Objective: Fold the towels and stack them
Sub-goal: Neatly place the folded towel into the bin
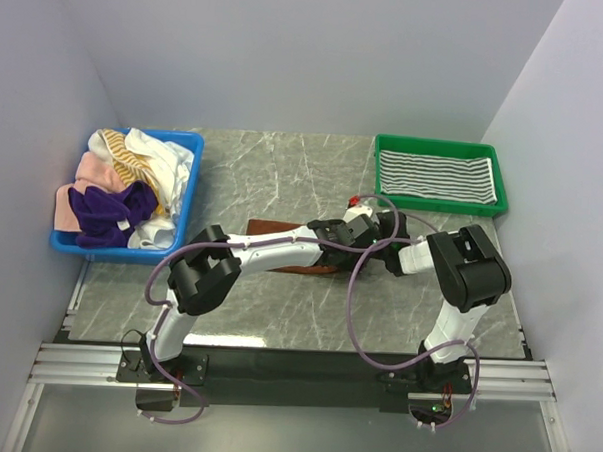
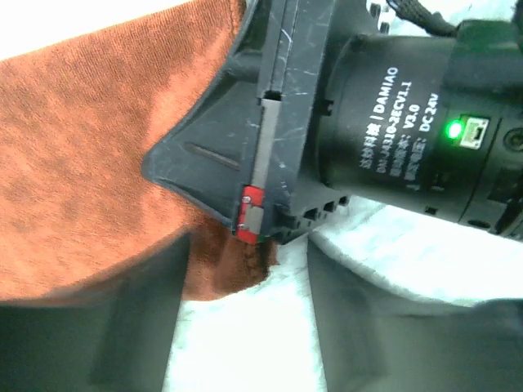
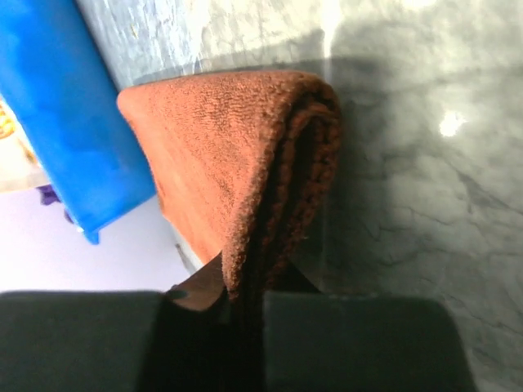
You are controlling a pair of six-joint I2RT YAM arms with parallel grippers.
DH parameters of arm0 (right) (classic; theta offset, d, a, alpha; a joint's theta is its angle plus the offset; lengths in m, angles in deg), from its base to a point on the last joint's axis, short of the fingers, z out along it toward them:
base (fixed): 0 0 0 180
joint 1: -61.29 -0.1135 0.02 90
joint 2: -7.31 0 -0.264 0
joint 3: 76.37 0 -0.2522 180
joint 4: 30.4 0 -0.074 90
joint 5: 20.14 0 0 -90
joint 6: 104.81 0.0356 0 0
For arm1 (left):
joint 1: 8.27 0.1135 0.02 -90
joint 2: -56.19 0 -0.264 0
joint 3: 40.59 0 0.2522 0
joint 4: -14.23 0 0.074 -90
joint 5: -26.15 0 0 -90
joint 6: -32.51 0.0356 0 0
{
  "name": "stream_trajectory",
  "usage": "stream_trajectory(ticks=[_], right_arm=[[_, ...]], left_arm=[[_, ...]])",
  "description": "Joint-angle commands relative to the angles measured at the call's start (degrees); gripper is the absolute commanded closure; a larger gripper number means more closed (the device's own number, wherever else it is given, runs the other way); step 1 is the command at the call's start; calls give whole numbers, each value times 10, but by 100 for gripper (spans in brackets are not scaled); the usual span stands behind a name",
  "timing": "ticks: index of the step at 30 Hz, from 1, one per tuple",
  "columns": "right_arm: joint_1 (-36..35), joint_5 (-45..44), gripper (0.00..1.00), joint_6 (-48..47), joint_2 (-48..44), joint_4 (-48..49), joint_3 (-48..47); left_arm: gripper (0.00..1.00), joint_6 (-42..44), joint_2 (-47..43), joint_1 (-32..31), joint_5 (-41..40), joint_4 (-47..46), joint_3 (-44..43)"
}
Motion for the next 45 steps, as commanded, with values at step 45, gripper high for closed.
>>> stream_trajectory(ticks=[45], right_arm=[[198,-211,100,-613,206,-724,-885]], left_arm=[[5,129,-363,520,195,-38,303]])
